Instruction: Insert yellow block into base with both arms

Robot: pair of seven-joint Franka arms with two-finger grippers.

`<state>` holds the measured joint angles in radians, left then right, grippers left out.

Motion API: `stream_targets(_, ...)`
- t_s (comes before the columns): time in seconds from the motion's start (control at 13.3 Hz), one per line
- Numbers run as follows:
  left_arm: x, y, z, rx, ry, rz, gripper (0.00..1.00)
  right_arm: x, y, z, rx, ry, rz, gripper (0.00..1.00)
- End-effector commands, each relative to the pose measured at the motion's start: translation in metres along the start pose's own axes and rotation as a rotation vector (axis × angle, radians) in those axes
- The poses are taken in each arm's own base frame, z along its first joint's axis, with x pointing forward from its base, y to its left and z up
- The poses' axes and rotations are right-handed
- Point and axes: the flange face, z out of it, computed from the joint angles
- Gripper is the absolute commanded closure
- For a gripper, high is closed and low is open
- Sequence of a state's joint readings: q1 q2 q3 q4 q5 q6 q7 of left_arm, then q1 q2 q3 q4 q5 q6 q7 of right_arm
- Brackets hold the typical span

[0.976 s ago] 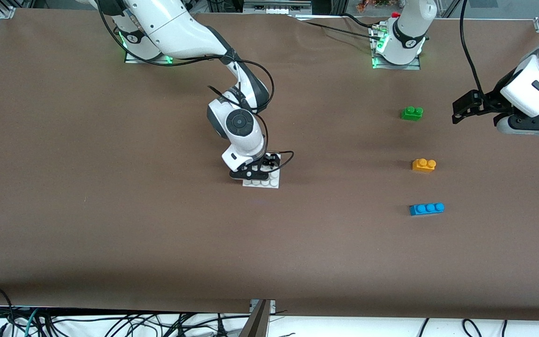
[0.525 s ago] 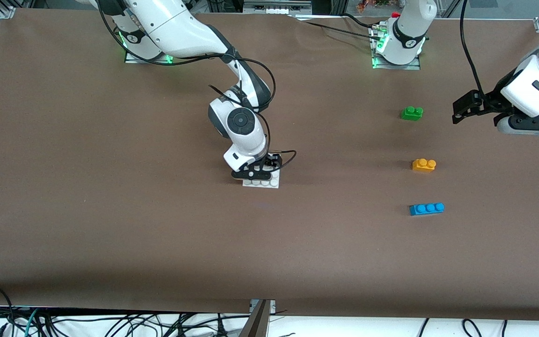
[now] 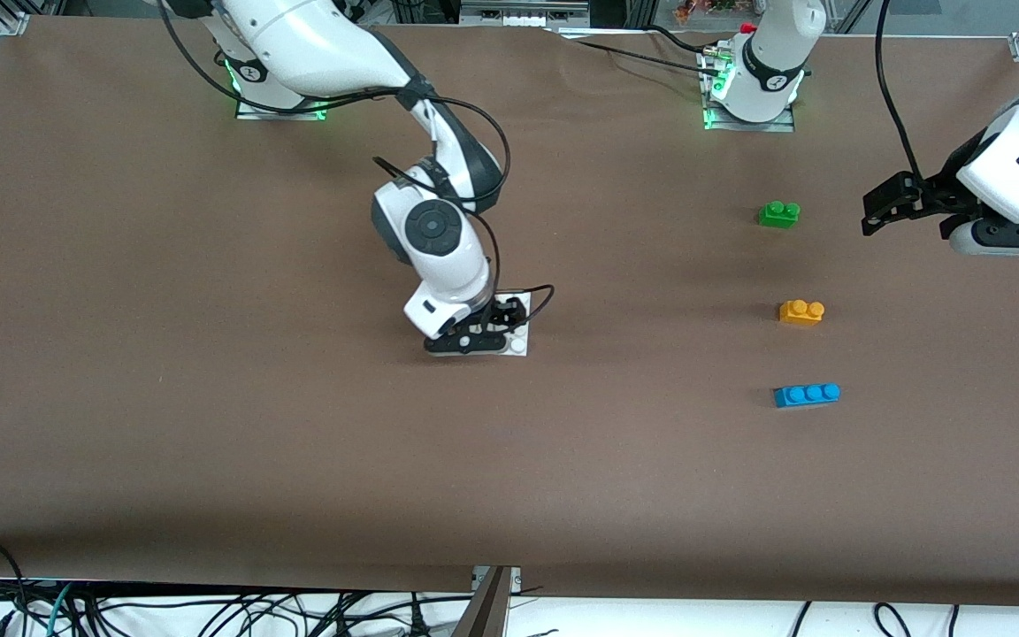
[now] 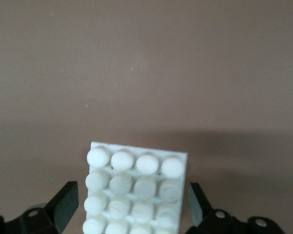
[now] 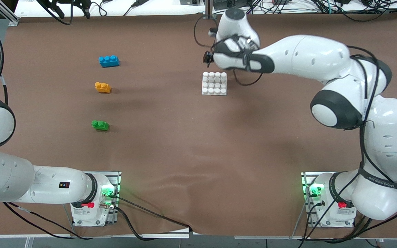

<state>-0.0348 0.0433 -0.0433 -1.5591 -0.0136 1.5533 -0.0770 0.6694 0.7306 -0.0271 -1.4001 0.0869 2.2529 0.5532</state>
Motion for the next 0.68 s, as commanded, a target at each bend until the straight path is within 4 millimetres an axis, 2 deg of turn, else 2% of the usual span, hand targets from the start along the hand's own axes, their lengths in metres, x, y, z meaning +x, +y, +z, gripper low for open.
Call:
stream_targets(0.0,-0.002,-0.002,-0.009,-0.012,0.018,0.001,0.00,0.033,0.034,-0.056,0.005,0.009,-0.031,0.00)
stream_targets(0.08,0.000,0.000,-0.008,-0.014,0.020,-0.001,0.00,0.042,0.049,-0.064,-0.003,0.022,-0.021,0.00)
stream_targets(0.15,0.008,0.004,0.009,-0.003,-0.020,0.002,0.00,0.051,0.063,-0.085,-0.008,0.050,-0.029,0.00)
stream_targets(0.3,0.004,0.003,0.009,0.039,-0.041,0.008,0.00,0.063,0.094,-0.106,-0.047,0.056,-0.027,0.00)
stream_targets(0.38,0.007,0.004,0.018,0.046,-0.059,0.010,0.00,0.071,0.114,-0.119,-0.069,0.066,-0.001,0.00)
stream_targets(0.45,0.017,0.003,0.037,0.058,-0.093,0.010,0.00,0.076,0.133,-0.126,-0.094,0.057,0.025,0.00)
stream_targets(0.6,0.017,-0.009,0.035,0.049,-0.089,0.001,0.00,0.081,0.168,-0.151,-0.133,0.037,0.074,0.00)
